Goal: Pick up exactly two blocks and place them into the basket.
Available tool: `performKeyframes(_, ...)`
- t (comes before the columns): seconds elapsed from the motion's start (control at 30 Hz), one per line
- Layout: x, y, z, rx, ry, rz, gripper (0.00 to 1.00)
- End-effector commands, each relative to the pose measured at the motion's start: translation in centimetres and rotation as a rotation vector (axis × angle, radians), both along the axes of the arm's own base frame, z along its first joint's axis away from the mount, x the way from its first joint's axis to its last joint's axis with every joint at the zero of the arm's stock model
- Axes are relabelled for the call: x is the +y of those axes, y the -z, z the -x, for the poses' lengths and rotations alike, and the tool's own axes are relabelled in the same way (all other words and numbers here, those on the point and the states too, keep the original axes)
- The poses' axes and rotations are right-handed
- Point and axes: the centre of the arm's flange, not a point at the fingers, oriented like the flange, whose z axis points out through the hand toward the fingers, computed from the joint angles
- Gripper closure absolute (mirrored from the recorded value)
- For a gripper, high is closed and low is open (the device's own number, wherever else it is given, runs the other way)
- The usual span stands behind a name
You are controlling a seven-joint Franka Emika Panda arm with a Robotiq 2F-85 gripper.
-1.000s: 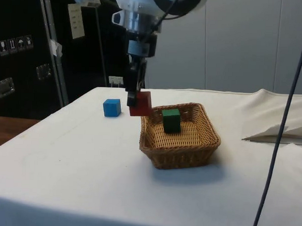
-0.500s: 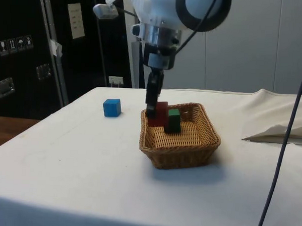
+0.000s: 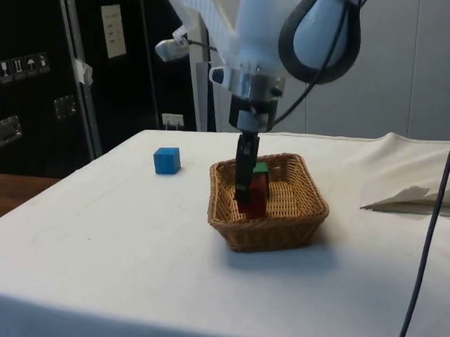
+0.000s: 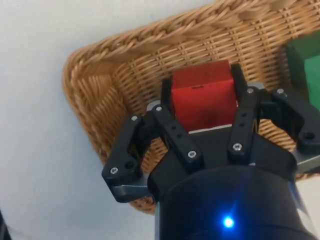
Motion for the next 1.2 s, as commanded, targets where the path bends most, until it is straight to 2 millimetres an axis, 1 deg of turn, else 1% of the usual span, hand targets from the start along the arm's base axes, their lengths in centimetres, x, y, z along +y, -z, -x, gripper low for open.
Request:
performKeyframes(0.0, 0.2, 0.4, 0.0, -0.005, 0.002, 0.0, 0.99)
performKeyframes(0.03, 0.0, 0.3, 0.0, 0.0, 0.0, 0.002, 0.99)
performKeyframes(0.17, 0.2, 1.0, 0.0, -0.003, 0.0, 0.005, 0.99)
performKeyframes(0.3, 0.0, 1.0, -0.1, -0.004, 0.0, 0.007, 0.98)
performKeyframes(0.37, 0.0, 1.2, -0.2, -0.001, -0.001, 0.01, 0.81)
performKeyframes(0.4, 0.0, 1.0, -0.1, -0.004, 0.001, 0.007, 0.81)
performKeyframes(0.43, 0.0, 1.0, -0.1, -0.004, 0.0, 0.007, 0.72)
performKeyframes(0.47, -0.1, 1.0, -0.1, -0.004, 0.0, 0.008, 0.52)
performKeyframes(0.63, -0.1, 1.0, -0.1, -0.003, -0.001, 0.008, 0.04)
performKeyframes(0.67, -0.1, 1.1, -0.2, -0.003, 0.0, 0.01, 0.0)
performKeyframes(0.87, -0.1, 1.0, -0.1, -0.003, 0.0, 0.008, 0.0)
performKeyframes(0.93, -0.3, 0.6, -0.5, -0.004, 0.003, 0.009, 0.0)
performKeyframes(0.97, -0.1, 0.8, -0.4, -0.01, 0.001, 0.008, 0.0)
performKeyframes(1.17, -0.6, -1.5, -2.3, -0.016, 0.016, 0.002, 0.0)
